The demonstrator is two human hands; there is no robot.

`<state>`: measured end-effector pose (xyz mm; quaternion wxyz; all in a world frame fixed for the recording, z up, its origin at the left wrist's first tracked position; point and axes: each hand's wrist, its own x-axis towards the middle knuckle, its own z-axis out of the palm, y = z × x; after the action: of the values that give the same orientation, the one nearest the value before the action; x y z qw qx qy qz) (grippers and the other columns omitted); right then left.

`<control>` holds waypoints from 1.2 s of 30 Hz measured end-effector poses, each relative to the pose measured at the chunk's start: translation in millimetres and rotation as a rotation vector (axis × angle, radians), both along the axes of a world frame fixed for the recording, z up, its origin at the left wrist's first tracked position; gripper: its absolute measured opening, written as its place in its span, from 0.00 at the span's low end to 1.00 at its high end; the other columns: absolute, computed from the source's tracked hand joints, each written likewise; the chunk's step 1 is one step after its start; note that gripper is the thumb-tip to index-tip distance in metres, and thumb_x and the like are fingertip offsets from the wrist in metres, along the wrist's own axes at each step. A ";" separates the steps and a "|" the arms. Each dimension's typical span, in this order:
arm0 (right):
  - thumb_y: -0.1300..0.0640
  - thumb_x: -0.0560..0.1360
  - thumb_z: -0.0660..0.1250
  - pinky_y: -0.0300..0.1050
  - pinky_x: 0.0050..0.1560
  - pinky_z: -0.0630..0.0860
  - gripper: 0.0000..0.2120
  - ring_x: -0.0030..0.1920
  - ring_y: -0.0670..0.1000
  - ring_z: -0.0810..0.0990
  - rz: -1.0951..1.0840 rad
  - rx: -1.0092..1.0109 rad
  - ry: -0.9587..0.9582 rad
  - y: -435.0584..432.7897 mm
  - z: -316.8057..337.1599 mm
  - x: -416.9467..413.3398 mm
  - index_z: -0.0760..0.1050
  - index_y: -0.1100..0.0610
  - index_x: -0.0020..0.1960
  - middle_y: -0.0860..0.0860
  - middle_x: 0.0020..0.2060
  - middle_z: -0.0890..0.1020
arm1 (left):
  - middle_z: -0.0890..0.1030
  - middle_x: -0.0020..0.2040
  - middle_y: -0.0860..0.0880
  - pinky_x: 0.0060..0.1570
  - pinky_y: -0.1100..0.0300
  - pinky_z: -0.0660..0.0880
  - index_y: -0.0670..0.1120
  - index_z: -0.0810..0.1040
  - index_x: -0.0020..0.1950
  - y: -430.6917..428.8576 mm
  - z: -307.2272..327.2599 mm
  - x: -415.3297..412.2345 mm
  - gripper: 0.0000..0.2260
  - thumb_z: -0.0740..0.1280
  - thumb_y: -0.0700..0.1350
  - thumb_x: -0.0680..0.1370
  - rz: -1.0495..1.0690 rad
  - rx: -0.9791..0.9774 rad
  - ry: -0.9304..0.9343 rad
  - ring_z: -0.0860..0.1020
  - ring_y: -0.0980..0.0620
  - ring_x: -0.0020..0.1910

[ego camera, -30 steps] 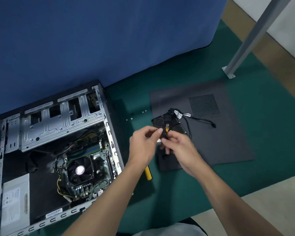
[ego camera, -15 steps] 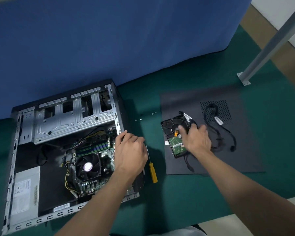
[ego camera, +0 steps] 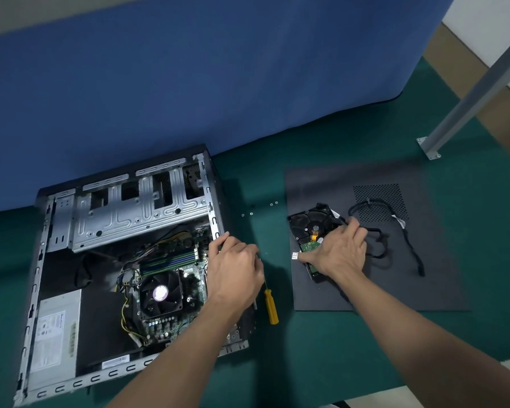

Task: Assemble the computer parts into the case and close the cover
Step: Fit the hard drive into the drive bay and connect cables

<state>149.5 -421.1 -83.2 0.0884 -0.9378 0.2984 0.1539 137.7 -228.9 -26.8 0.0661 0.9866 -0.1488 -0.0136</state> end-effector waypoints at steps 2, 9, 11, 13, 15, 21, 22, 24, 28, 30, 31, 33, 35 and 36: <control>0.28 0.52 0.74 0.46 0.63 0.67 0.60 0.59 0.54 0.59 -0.011 0.021 -0.103 -1.5 10.5 -1.1 0.62 0.67 0.69 0.54 0.65 0.58 | 0.82 0.41 0.55 0.68 0.59 0.53 0.51 0.83 0.47 0.3 2.6 0.8 0.11 0.60 0.49 0.77 -0.015 0.112 0.047 0.76 0.54 0.50; 0.28 0.46 0.65 0.45 0.61 0.69 0.59 0.58 0.53 0.57 0.001 0.238 -0.386 -2.1 62.6 3.5 0.62 0.64 0.67 0.50 0.62 0.58 | 0.80 0.60 0.50 0.62 0.54 0.71 0.47 0.72 0.69 -49.2 27.0 23.0 0.26 0.60 0.63 0.78 0.291 -0.743 0.509 0.78 0.52 0.56; 0.27 0.46 0.67 0.44 0.62 0.68 0.59 0.59 0.52 0.56 0.022 0.288 -0.470 0.9 72.6 3.9 0.62 0.61 0.67 0.48 0.61 0.57 | 0.82 0.58 0.49 0.59 0.51 0.76 0.46 0.75 0.65 -67.2 41.7 37.1 0.24 0.67 0.60 0.76 0.481 -1.124 0.761 0.80 0.50 0.55; 0.31 0.47 0.71 0.46 0.62 0.69 0.56 0.59 0.51 0.56 0.045 0.336 -0.533 4.0 79.1 3.4 0.61 0.59 0.66 0.46 0.61 0.57 | 0.85 0.51 0.47 0.52 0.51 0.79 0.44 0.80 0.57 -76.0 48.7 46.6 0.15 0.72 0.51 0.75 0.538 -1.347 0.882 0.82 0.46 0.51; 0.32 0.48 0.71 0.48 0.62 0.70 0.54 0.60 0.50 0.56 0.067 0.392 -0.547 4.3 82.8 3.2 0.61 0.58 0.66 0.45 0.62 0.56 | 0.85 0.48 0.46 0.51 0.49 0.80 0.43 0.82 0.53 -81.2 52.7 50.0 0.08 0.73 0.40 0.75 0.579 -1.434 0.834 0.83 0.44 0.50; 0.30 0.69 0.63 0.53 0.67 0.65 0.42 0.67 0.53 0.59 -0.032 0.639 -0.416 -13.0 79.5 -7.0 0.64 0.56 0.71 0.50 0.64 0.69 | 0.82 0.38 0.54 0.41 0.58 0.78 0.52 0.78 0.41 -80.8 61.1 43.9 0.06 0.73 0.45 0.74 0.562 -1.034 0.263 0.81 0.52 0.42; 0.32 0.72 0.60 0.54 0.65 0.66 0.36 0.66 0.54 0.63 -0.067 0.683 -0.391 -15.8 77.5 -10.7 0.66 0.56 0.70 0.49 0.60 0.73 | 0.81 0.38 0.54 0.39 0.61 0.77 0.51 0.77 0.41 -76.8 63.5 43.0 0.06 0.73 0.45 0.75 0.509 -0.980 0.206 0.80 0.54 0.41; 0.40 0.78 0.57 0.50 0.55 0.72 0.22 0.57 0.52 0.74 -0.169 0.775 -0.439 -18.0 75.2 -17.4 0.75 0.55 0.59 0.47 0.48 0.80 | 0.81 0.39 0.54 0.33 0.71 0.72 0.50 0.78 0.42 -68.4 69.7 42.7 0.05 0.73 0.46 0.75 0.437 -0.908 0.141 0.78 0.58 0.38; 0.52 0.81 0.60 0.40 0.31 0.64 0.15 0.32 0.46 0.72 -0.383 0.982 -0.547 -23.2 92.0 -13.5 0.76 0.57 0.39 0.46 0.29 0.79 | 0.84 0.42 0.49 0.45 0.58 0.80 0.47 0.80 0.43 -55.5 83.2 37.4 0.04 0.74 0.41 0.73 0.575 -1.197 0.232 0.82 0.52 0.42; 0.57 0.80 0.61 0.38 0.29 0.63 0.09 0.28 0.45 0.71 -0.422 1.239 -0.578 -26.9 110.4 -9.1 0.77 0.59 0.45 0.49 0.30 0.81 | 0.86 0.45 0.48 0.55 0.50 0.79 0.45 0.81 0.44 -49.1 91.5 32.5 0.04 0.74 0.38 0.73 0.716 -1.466 0.336 0.83 0.48 0.47; 0.59 0.80 0.61 0.38 0.28 0.63 0.07 0.28 0.45 0.72 -0.410 1.358 -0.593 -28.9 121.0 -7.9 0.76 0.59 0.47 0.50 0.31 0.82 | 0.86 0.46 0.47 0.56 0.48 0.78 0.44 0.81 0.45 -45.4 96.0 31.3 0.04 0.74 0.37 0.73 0.769 -1.582 0.389 0.83 0.47 0.49; 0.60 0.80 0.62 0.36 0.28 0.64 0.05 0.28 0.44 0.74 -0.346 1.525 -0.592 -31.5 141.7 -9.2 0.76 0.59 0.50 0.52 0.34 0.84 | 0.85 0.49 0.43 0.57 0.43 0.78 0.41 0.80 0.48 -37.4 106.5 30.1 0.05 0.72 0.36 0.74 0.821 -1.767 0.477 0.83 0.43 0.50; 0.61 0.79 0.63 0.36 0.27 0.66 0.04 0.27 0.46 0.74 -0.282 1.620 -0.566 -28.1 159.1 -13.2 0.75 0.59 0.52 0.55 0.36 0.84 | 0.83 0.54 0.38 0.57 0.39 0.76 0.37 0.78 0.54 -30.1 117.6 30.2 0.09 0.70 0.36 0.75 0.810 -1.883 0.522 0.81 0.39 0.53; 0.62 0.79 0.63 0.36 0.25 0.65 0.04 0.26 0.47 0.73 -0.262 1.659 -0.552 -24.5 167.1 -15.8 0.73 0.58 0.53 0.57 0.37 0.84 | 0.81 0.56 0.36 0.58 0.38 0.76 0.34 0.77 0.58 -26.6 123.0 29.7 0.13 0.69 0.37 0.76 0.801 -1.921 0.533 0.80 0.38 0.56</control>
<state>133.7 -445.6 83.9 0.8261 -0.5337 0.1635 0.0775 167.4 -255.5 96.2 0.8441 0.4637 0.2562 -0.0829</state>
